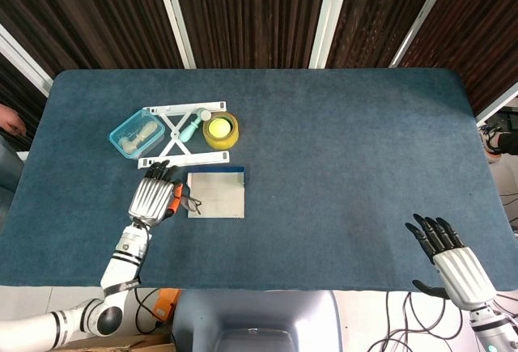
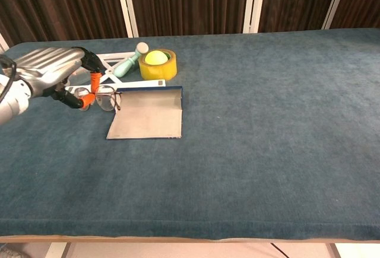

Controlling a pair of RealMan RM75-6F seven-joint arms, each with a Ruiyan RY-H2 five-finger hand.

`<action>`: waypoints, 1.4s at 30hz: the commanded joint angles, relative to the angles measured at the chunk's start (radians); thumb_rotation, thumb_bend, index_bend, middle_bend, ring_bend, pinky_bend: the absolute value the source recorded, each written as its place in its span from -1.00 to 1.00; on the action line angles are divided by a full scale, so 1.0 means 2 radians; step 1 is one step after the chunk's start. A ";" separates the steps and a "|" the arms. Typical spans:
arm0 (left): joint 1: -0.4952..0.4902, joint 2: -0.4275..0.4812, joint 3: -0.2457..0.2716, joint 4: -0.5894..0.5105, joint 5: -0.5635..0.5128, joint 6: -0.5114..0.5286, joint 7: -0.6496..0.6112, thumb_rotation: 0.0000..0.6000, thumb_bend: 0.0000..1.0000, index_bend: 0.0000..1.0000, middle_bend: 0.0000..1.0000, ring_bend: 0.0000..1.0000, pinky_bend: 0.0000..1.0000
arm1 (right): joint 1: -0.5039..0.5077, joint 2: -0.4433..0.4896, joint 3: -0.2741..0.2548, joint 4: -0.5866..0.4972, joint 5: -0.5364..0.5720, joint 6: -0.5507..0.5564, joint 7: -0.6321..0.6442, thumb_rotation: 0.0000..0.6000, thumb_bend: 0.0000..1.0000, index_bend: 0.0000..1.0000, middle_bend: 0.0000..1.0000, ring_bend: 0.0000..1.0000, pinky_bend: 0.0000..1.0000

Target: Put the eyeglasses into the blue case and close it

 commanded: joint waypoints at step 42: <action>-0.150 -0.193 -0.081 0.226 -0.179 -0.043 0.114 1.00 0.19 0.57 -0.56 -0.76 -0.70 | 0.003 0.015 0.006 -0.001 0.015 -0.007 0.025 1.00 -0.55 -1.00 -1.00 -1.00 -1.00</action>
